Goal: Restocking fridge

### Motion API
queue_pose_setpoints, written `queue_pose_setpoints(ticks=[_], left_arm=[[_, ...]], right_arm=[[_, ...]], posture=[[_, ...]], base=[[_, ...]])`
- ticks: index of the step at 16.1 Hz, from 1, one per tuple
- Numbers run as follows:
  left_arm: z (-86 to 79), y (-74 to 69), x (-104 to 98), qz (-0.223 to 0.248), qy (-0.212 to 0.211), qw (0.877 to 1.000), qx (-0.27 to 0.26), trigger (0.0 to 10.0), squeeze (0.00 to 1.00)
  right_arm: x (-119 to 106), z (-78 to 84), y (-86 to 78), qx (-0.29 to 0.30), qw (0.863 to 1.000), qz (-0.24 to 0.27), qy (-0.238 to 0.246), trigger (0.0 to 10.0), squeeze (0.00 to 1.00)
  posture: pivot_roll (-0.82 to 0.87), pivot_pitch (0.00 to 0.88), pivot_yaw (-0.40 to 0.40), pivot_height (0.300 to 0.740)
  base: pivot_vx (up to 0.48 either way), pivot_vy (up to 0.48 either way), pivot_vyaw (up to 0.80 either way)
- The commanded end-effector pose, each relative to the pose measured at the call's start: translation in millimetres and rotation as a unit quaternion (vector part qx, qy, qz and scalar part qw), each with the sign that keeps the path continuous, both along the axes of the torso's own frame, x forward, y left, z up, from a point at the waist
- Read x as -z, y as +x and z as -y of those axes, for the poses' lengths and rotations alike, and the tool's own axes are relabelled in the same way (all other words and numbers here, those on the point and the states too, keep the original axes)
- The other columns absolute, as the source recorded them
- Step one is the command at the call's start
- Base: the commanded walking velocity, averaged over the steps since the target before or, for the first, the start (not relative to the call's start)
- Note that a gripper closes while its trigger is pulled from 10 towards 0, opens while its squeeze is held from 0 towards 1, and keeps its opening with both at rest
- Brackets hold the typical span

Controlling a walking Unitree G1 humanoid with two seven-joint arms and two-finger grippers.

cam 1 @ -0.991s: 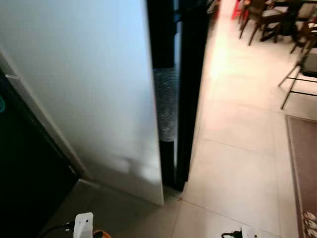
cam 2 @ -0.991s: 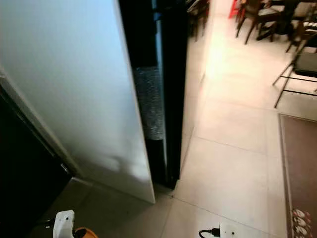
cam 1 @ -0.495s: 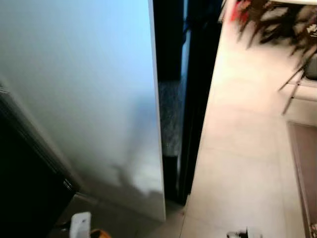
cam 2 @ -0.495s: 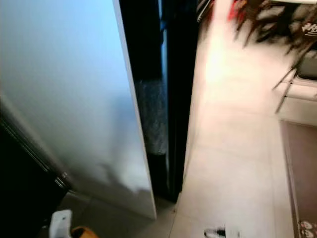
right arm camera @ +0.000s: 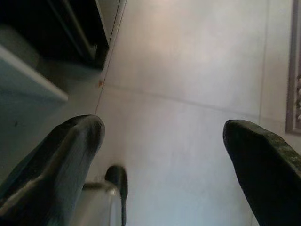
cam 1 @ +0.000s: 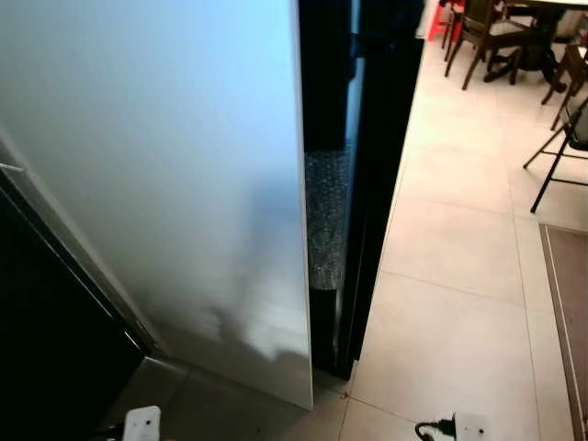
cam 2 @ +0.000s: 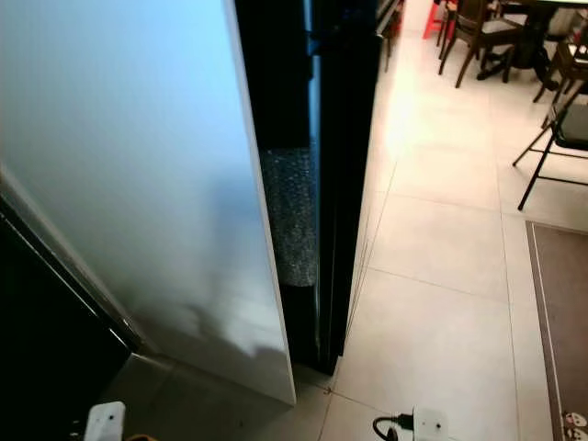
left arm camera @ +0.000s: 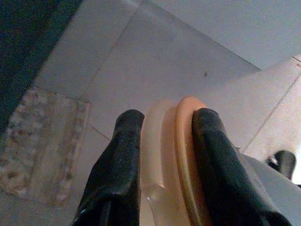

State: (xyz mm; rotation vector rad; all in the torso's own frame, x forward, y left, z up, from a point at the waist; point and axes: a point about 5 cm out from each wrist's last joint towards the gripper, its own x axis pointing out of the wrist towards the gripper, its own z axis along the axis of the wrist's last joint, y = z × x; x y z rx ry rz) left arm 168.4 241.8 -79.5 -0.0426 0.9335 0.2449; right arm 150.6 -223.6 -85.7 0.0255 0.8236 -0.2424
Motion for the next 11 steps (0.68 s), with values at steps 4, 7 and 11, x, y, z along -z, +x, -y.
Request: queue_pose_setpoints(ticks=[4,7,11], left_arm=[[12.2,-5.0,6,-0.016,-0.004,1.000,-0.003,10.0,0.00],[12.6,-17.0,11,-0.025,-0.009,1.000,-0.009,10.0,0.00],[3.6,-26.7,12,-0.029,-0.010,0.999,-0.022,10.0,0.00]], right_arm=[[-75,30.1,100.7,-0.016,0.977,0.198,-0.084,10.0,0.00],[-100,24.9,121.6,-0.069,0.955,0.269,-0.101,10.0,0.00],[-129,0.4,137.8,-0.111,0.922,0.360,-0.089,10.0,0.00]], posture=[[-0.13,0.000,0.011,0.740],[-0.14,0.000,-0.018,0.740],[-0.13,0.000,-0.030,0.740]], base=[[0.000,0.000,0.00],[0.000,0.000,0.00],[0.000,0.000,0.00]])
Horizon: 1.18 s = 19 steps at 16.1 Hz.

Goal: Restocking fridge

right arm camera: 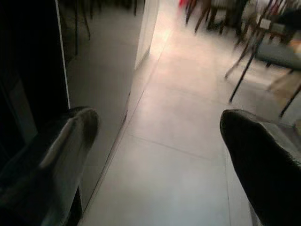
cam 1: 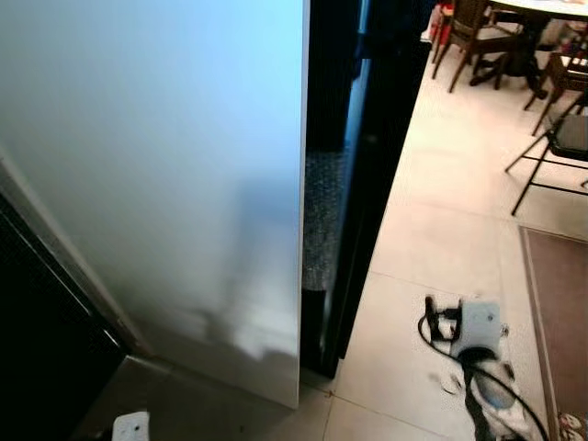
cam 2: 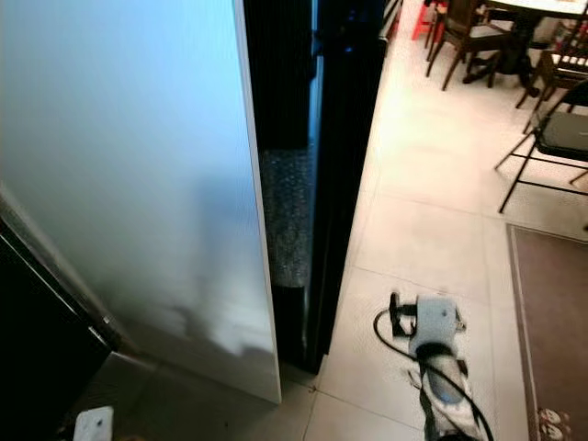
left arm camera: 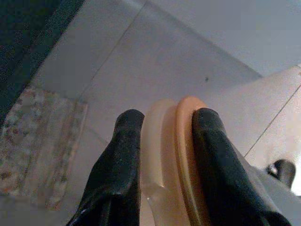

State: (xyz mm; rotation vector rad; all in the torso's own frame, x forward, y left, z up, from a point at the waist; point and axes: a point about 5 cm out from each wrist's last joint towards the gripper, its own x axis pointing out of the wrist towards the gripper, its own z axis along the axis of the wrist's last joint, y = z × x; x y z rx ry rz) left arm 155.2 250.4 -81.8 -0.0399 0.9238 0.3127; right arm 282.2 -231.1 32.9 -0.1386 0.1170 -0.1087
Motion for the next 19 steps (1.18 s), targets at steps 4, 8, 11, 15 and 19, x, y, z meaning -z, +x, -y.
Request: queue_pose_setpoints(ticks=[4,8,11,15,19], left_arm=[[11.7,-5.6,7,-0.028,-0.020,0.999,0.010,10.0,0.00],[26.3,7.7,5,-0.020,-0.019,0.999,0.030,10.0,0.00],[11.9,7.0,2,-0.020,-0.010,0.999,0.031,10.0,0.00],[10.3,6.3,2,-0.023,-0.010,0.999,0.035,10.0,0.00],[18.4,7.0,3,-0.021,-0.020,0.999,0.040,10.0,0.00]], right_arm=[[-30,-57.2,16.2,-0.121,0.991,0.055,0.034,10.0,0.00],[-44,-83.2,21.6,-0.145,0.985,0.084,0.047,10.0,0.00],[-39,-85.5,15.3,-0.146,0.986,0.071,0.047,10.0,0.00],[-43,-88.0,13.2,-0.142,0.987,0.060,0.050,10.0,0.00],[-48,-83.5,17.8,-0.122,0.989,0.065,0.048,10.0,0.00]], posture=[[-0.14,0.000,-0.014,0.740],[-0.13,0.000,0.002,0.740],[-0.12,0.000,0.002,0.740],[-0.12,0.000,0.000,0.740],[-0.11,0.000,-0.017,0.740]], base=[[0.000,0.000,0.00],[0.000,0.000,0.00],[0.000,0.000,0.00],[0.000,0.000,0.00],[0.000,0.000,0.00]])
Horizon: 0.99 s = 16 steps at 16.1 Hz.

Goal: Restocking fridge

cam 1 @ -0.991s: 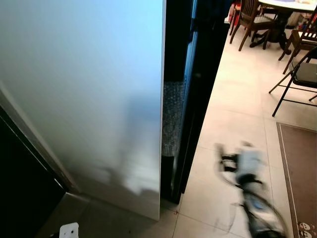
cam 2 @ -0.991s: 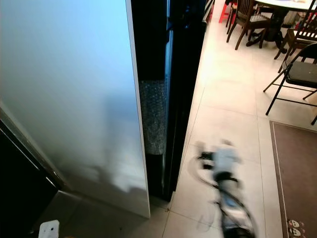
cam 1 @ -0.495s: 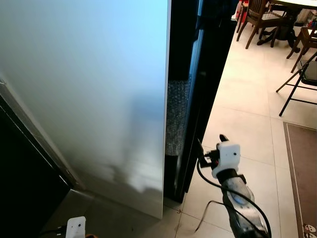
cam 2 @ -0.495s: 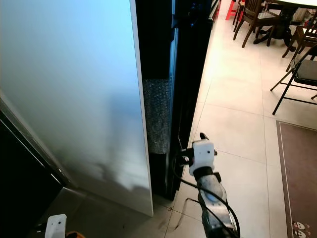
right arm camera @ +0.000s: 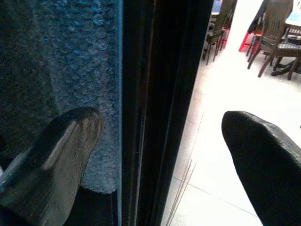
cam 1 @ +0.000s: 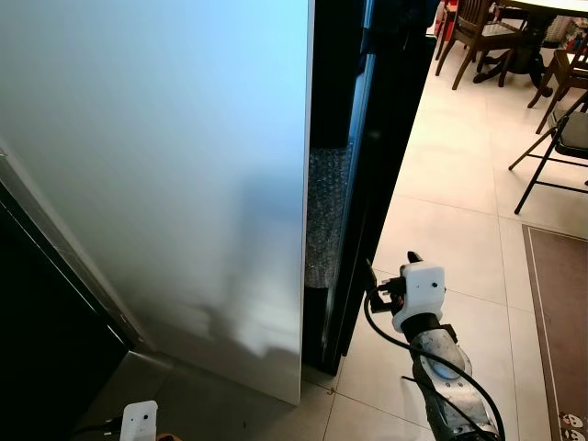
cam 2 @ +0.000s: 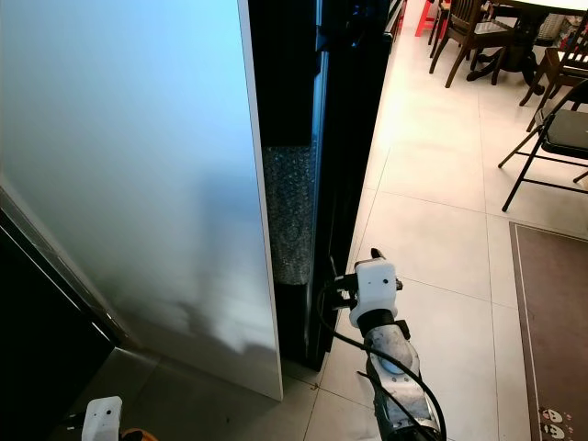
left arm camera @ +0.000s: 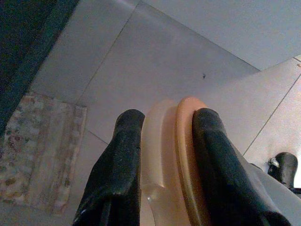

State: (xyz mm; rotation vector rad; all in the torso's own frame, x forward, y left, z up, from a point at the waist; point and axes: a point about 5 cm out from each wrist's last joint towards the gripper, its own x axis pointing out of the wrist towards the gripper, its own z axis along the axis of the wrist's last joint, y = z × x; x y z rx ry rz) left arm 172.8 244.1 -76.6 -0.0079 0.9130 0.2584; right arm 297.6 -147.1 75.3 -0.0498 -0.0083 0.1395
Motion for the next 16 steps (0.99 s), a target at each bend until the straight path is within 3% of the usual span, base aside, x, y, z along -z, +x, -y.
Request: queue_pose_setpoints(ticks=[1,5,16], left_arm=[[13.4,-12.7,9.6,-0.027,-0.023,0.999,0.005,10.0,0.00],[16.5,-19.3,12.9,-0.031,-0.029,0.999,0.000,10.0,0.00],[13.3,-12.4,9.1,-0.015,-0.032,0.999,-0.009,10.0,0.00]], right_arm=[[-6.6,0.7,2.7,0.004,1.000,0.008,0.001,10.0,0.00],[-9.4,0.2,2.2,0.003,1.000,0.006,-0.001,10.0,0.00],[-13.9,2.2,3.9,0.016,1.000,0.005,-0.002,10.0,0.00]], posture=[[-0.11,0.000,-0.019,0.740],[-0.11,0.000,-0.018,0.740],[-0.11,0.000,-0.023,0.740]], base=[[0.000,0.000,0.00],[0.000,0.000,0.00],[0.260,0.000,0.00]])
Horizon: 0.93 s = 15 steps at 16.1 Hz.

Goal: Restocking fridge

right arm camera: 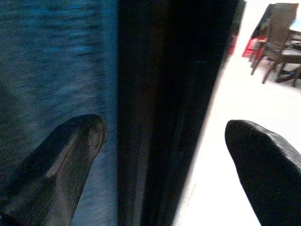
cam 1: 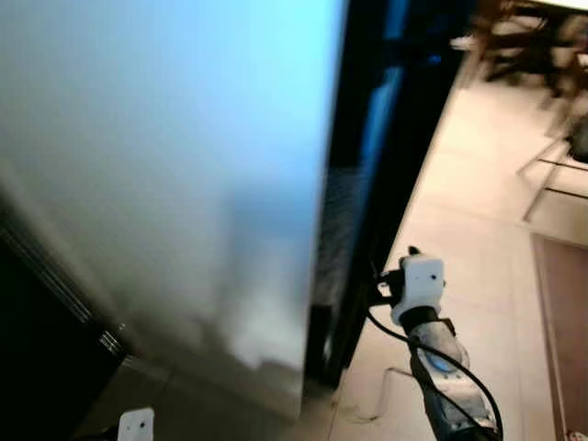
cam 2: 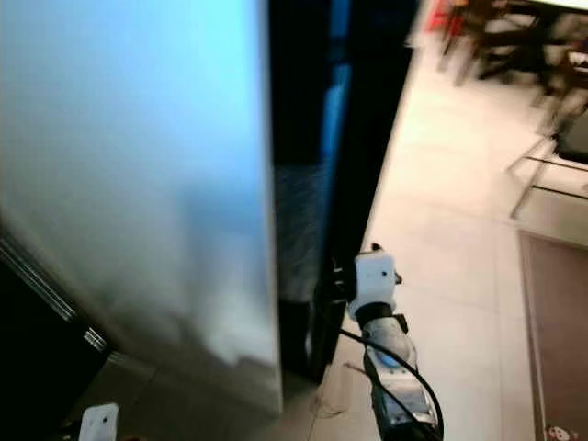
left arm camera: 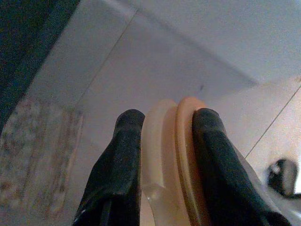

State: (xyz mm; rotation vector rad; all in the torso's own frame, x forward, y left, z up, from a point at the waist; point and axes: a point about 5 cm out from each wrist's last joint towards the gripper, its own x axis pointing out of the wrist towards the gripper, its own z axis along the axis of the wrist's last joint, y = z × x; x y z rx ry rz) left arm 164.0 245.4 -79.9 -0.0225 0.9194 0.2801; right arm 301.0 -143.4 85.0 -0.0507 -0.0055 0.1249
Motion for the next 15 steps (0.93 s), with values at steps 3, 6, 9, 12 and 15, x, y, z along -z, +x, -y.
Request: queue_pose_setpoints(ticks=[3,6,9,12,15], left_arm=[[14.6,-4.0,6,-0.012,-0.029,1.000,0.002,10.0,0.00],[14.6,-4.0,6,-0.012,-0.029,1.000,0.001,10.0,0.00],[-0.1,-13.0,6,-0.021,-0.021,1.000,0.000,10.0,0.00],[-3.5,-17.0,6,-0.024,-0.021,1.000,0.001,10.0,0.00],[-3.3,-20.7,8,-0.026,-0.021,0.999,0.003,10.0,0.00]], right_arm=[[-4,6.0,0.6,0.010,1.000,0.006,-0.001,10.0,0.00],[-5,5.9,0.5,0.010,1.000,0.005,-0.001,10.0,0.00],[-1,2.4,-4.7,0.001,1.000,-0.012,0.005,10.0,0.00],[1,-8.4,-11.3,-0.063,0.997,-0.031,-0.016,10.0,0.00],[-5,-12.2,-6.3,-0.074,0.997,-0.025,-0.022,10.0,0.00]], posture=[[-0.11,0.000,-0.023,0.740],[-0.11,0.000,-0.023,0.740],[-0.11,0.000,-0.017,0.740],[-0.11,0.000,-0.018,0.740],[-0.11,0.000,-0.019,0.740]], base=[[0.000,0.000,0.00],[0.000,0.000,0.00],[0.000,0.000,0.00],[0.000,0.000,0.00],[0.000,0.000,0.00]])
